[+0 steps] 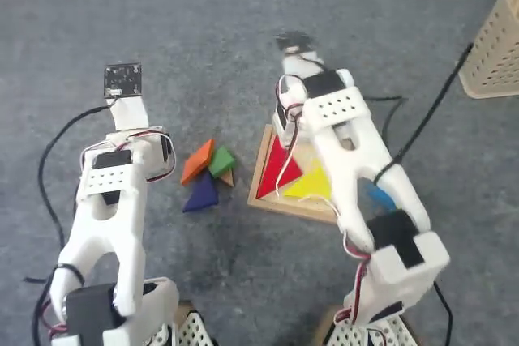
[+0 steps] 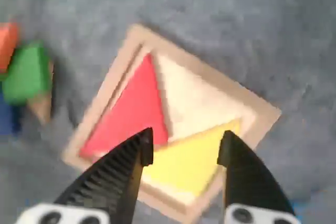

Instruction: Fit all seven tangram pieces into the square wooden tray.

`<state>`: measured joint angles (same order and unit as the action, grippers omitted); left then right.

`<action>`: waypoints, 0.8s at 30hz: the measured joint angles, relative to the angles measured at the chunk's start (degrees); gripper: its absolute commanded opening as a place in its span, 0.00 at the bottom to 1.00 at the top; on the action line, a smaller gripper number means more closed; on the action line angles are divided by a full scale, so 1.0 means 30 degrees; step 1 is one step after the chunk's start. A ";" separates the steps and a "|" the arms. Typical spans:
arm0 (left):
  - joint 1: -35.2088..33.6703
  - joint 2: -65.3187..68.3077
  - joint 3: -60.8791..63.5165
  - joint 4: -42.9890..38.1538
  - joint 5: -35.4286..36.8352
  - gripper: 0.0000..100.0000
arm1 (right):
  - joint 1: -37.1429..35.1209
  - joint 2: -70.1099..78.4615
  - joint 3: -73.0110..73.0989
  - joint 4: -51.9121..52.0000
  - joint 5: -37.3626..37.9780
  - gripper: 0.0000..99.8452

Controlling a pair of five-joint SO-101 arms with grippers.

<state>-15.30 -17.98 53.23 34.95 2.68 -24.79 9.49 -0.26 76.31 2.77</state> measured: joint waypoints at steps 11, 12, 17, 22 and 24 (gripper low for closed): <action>0.0000 0.0000 0.0000 0.0000 0.0000 0.11 | -0.1963 -0.2139 0.7824 -0.1670 1.5385 0.33; 0.0000 0.0000 0.0000 0.0000 0.0000 0.11 | -0.2051 -0.2168 0.8264 -0.2022 1.5971 0.33; 0.0000 0.0000 0.0000 0.0000 0.0000 0.11 | -0.2022 -0.2227 0.9465 -0.3399 1.7143 0.33; 0.0000 0.0000 0.0000 0.0000 0.0000 0.11 | -0.1934 -0.2227 0.9993 -0.4396 1.7231 0.33; 0.0000 0.0000 0.0000 0.0000 0.0000 0.11 | -0.2022 -0.2227 0.9993 -0.4454 1.7231 0.32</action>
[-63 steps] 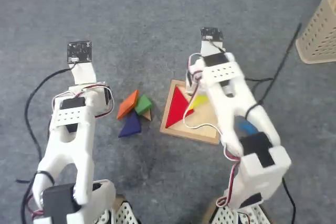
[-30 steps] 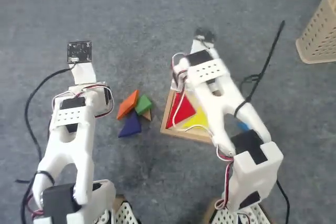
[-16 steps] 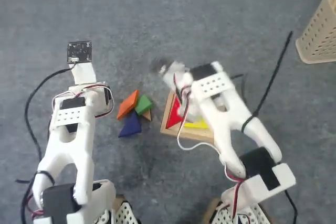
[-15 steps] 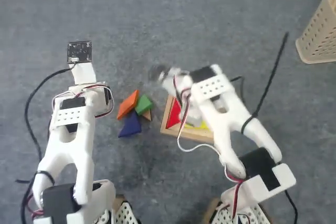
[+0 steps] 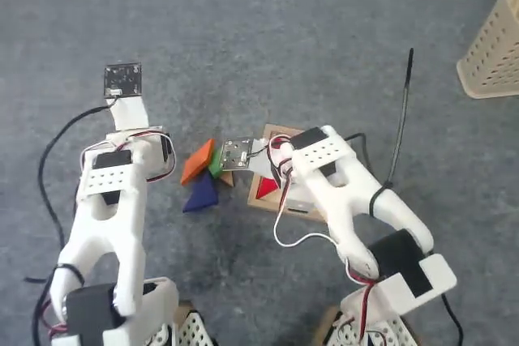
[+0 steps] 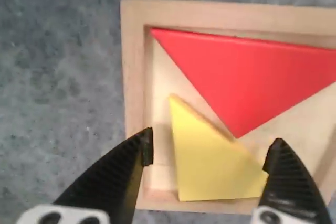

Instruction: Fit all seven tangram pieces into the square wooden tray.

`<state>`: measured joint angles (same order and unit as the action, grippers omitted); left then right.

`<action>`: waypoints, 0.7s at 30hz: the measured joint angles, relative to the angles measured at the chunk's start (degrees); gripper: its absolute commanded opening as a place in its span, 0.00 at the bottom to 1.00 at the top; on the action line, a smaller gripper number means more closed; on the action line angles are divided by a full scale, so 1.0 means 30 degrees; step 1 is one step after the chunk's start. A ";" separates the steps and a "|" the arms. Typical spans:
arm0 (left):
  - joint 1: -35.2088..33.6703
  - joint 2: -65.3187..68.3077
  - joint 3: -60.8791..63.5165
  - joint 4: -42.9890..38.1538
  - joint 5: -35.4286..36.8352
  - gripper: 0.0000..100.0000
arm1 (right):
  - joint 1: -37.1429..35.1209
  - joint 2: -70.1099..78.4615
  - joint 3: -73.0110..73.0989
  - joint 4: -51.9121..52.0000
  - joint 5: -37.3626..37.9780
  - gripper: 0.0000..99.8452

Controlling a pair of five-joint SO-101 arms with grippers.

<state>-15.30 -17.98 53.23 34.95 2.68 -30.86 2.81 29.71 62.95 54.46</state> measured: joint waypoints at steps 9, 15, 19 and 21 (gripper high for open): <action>0.0000 0.0000 0.0000 0.0000 0.0000 0.11 | 0.0176 0.1582 -0.0410 -0.0147 0.0000 0.19; 0.0000 0.0000 0.0000 0.0000 0.0000 0.11 | 0.0176 0.1436 -0.0410 -0.0147 0.0000 0.13; 0.0000 0.0000 0.0000 0.0000 0.0000 0.11 | 0.0176 0.1407 -0.0410 -0.0147 0.0029 0.09; 0.0000 0.0000 0.0000 0.0000 0.0000 0.11 | 0.0176 0.1407 -0.0410 -0.0176 0.0059 0.07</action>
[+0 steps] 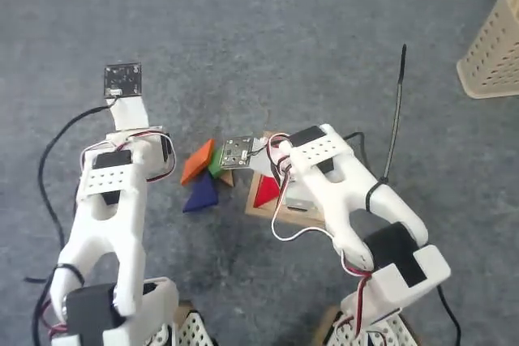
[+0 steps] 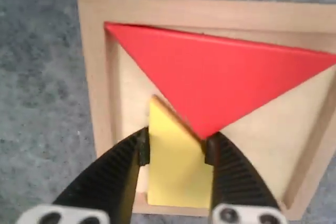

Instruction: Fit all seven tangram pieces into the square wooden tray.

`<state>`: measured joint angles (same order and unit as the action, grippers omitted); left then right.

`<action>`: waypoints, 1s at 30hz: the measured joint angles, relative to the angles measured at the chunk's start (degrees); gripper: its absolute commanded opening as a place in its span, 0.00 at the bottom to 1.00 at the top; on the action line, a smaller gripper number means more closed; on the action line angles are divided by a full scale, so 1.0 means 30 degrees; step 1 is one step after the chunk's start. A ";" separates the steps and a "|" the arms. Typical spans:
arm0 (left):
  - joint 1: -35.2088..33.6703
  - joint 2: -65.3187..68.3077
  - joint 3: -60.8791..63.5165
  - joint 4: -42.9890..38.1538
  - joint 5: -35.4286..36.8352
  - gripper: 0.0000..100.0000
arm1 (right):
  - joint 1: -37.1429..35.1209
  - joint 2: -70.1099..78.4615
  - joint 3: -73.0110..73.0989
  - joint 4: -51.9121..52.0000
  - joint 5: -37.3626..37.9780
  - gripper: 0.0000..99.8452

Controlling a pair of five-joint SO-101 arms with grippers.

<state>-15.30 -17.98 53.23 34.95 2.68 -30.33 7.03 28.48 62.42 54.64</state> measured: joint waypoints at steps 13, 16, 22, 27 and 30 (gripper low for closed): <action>0.0000 0.0000 0.0000 0.0000 0.0000 0.11 | 0.0498 0.0440 -0.1905 0.0615 -0.2081 0.07; 0.0000 0.0000 0.0000 0.0000 0.0000 0.11 | 0.0498 0.0440 -0.2227 0.0762 -0.2608 0.07; 0.0000 0.0000 0.0000 0.0000 0.0000 0.11 | 0.0733 0.0440 -0.2960 0.1084 -0.3282 0.07; 0.0000 0.0000 0.0000 0.0000 0.0000 0.11 | 0.1260 -0.0205 -0.3253 0.1495 -0.3282 0.17; 0.0000 0.0000 0.0000 0.0000 0.0000 0.11 | 0.1407 -0.0821 -0.3253 0.1612 -0.3311 0.18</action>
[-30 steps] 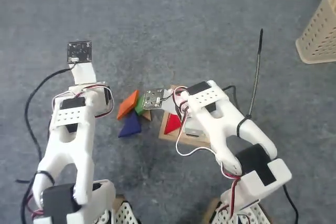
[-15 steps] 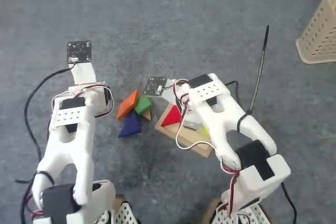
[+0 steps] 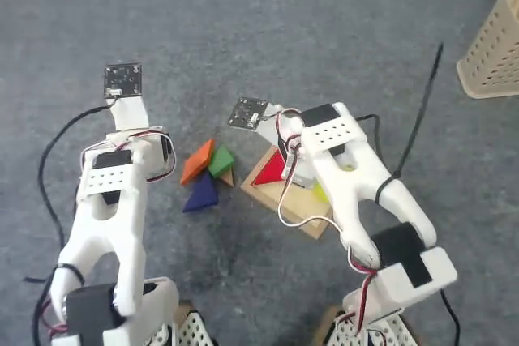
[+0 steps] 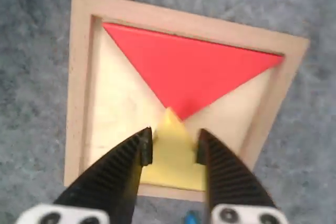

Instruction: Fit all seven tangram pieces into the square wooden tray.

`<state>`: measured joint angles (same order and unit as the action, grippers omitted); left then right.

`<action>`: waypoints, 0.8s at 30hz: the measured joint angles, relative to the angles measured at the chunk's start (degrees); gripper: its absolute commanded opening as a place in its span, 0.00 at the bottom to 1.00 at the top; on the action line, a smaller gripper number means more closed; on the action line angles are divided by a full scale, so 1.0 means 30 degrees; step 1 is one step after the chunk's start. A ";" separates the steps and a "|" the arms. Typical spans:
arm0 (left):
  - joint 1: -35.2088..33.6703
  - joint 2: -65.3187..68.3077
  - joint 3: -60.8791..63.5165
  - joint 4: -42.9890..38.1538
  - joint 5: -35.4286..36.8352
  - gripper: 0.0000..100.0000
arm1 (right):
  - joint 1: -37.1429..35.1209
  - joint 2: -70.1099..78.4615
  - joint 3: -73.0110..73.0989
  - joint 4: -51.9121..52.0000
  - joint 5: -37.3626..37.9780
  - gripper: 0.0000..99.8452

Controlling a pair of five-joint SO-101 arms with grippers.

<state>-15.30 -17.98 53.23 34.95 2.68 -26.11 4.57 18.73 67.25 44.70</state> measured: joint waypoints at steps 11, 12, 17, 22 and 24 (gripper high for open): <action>0.0000 0.0000 0.0000 0.0000 0.0000 0.11 | 0.0850 -0.0117 0.0000 -0.1377 -0.1993 0.16; 0.0000 0.0000 0.0000 0.0000 0.0000 0.11 | 0.0996 -0.0117 0.0000 -0.1377 -0.2051 0.16; 0.0000 0.0000 0.0000 0.0000 0.0000 0.11 | 0.0615 -0.0117 0.0615 -0.1788 -0.2081 0.16; 0.0000 0.0000 0.0000 0.0000 0.0000 0.11 | 0.0234 0.0147 0.0996 -0.2872 -0.2168 0.16; 0.0000 0.0000 0.0000 0.0000 0.0000 0.11 | 0.0205 0.0821 0.0938 -0.3018 -0.2198 0.16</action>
<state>-15.30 -17.98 53.23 34.95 2.68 -25.49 7.03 21.54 58.20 38.11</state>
